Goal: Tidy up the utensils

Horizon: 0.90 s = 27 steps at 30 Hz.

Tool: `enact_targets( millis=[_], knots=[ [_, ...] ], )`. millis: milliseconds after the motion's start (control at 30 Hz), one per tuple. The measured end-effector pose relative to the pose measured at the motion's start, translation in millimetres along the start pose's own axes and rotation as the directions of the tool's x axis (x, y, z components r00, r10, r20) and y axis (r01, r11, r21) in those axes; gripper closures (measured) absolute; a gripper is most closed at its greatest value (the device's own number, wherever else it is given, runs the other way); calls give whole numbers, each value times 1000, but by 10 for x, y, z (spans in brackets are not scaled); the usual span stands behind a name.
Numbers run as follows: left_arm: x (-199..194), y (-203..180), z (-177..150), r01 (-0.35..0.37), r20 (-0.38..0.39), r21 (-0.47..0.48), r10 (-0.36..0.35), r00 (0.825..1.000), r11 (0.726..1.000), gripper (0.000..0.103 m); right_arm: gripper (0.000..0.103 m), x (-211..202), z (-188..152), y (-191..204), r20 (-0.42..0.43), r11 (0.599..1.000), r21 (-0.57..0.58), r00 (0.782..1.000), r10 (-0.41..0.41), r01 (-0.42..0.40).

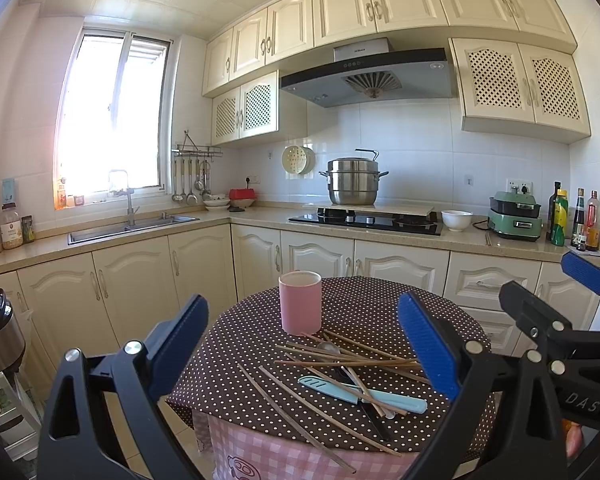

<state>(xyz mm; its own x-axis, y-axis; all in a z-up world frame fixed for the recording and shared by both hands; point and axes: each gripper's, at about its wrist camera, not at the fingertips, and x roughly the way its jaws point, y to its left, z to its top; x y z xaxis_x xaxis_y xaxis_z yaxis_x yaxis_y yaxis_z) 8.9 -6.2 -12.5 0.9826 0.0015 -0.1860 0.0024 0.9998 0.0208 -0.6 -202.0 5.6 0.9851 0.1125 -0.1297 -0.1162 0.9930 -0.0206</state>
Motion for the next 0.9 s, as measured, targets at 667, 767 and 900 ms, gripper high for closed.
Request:
enact_targets(
  millis=[667, 767, 900],
  knots=[
    [68, -8, 31, -10, -19, 13, 10, 1000, 1000, 9, 6, 95, -40, -37, -21, 1000, 12, 1000, 1, -1],
    [91, -7, 36, -13, -25, 14, 13, 1000, 1000, 9, 6, 129, -31, -44, -28, 1000, 15, 1000, 5, -4],
    [149, -3, 43, -19, -35, 15, 19, 999, 1000, 9, 6, 196, -29, -46, -38, 1000, 16, 999, 8, -7]
  ],
)
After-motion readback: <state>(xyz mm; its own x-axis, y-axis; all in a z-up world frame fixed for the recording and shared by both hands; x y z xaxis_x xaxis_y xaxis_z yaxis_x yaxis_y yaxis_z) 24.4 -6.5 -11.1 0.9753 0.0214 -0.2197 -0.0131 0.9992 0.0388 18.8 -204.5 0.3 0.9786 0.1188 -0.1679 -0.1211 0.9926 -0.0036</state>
